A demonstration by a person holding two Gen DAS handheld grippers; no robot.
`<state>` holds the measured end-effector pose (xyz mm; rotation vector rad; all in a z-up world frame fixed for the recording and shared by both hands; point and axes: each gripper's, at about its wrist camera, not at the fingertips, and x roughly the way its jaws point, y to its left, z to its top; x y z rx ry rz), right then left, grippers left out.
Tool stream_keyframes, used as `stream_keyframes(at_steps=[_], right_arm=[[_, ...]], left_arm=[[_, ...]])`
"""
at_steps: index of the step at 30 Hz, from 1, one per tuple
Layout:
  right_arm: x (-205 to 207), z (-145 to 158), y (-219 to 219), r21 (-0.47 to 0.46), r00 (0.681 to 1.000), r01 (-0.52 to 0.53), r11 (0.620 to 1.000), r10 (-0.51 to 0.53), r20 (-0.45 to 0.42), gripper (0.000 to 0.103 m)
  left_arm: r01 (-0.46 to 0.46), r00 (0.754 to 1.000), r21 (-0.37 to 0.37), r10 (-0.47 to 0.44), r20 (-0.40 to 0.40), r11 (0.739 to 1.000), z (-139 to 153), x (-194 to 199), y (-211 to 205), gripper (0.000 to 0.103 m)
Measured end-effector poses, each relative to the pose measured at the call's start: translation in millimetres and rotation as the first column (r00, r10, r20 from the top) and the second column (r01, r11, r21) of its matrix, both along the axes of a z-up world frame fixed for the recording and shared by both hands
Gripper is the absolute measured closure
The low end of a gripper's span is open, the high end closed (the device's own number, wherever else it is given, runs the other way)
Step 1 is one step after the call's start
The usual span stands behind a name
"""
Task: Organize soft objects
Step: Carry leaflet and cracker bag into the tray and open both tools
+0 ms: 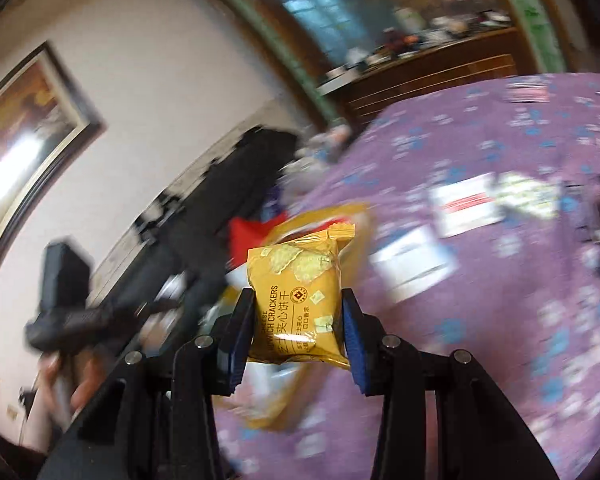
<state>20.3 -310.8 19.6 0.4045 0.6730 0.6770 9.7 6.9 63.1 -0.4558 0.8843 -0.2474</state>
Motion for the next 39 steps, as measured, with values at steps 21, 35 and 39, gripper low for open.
stream_keyframes(at_steps=[21, 35, 39], right_arm=[[6.7, -39.0, 115.0, -0.533, 0.988, 0.149, 0.833, -0.102, 0.116, 0.062], [10.4, -38.2, 89.3, -0.358, 0.998, 0.068, 0.931, -0.061, 0.032, 0.043], [7.4, -30.9, 72.1, -0.274, 0.997, 0.082, 0.958, -0.077, 0.028, 0.039]], left_arm=[[0.013, 0.992, 0.119, 0.002, -0.124, 0.993, -63.3, 61.1, -1.1, 0.076], [0.015, 1.000, -0.044, -0.016, -0.025, 0.999, -56.2, 41.5, 12.8, 0.042], [-0.025, 1.000, -0.011, 0.026, 0.018, 1.000, -45.1, 31.2, 11.4, 0.042]])
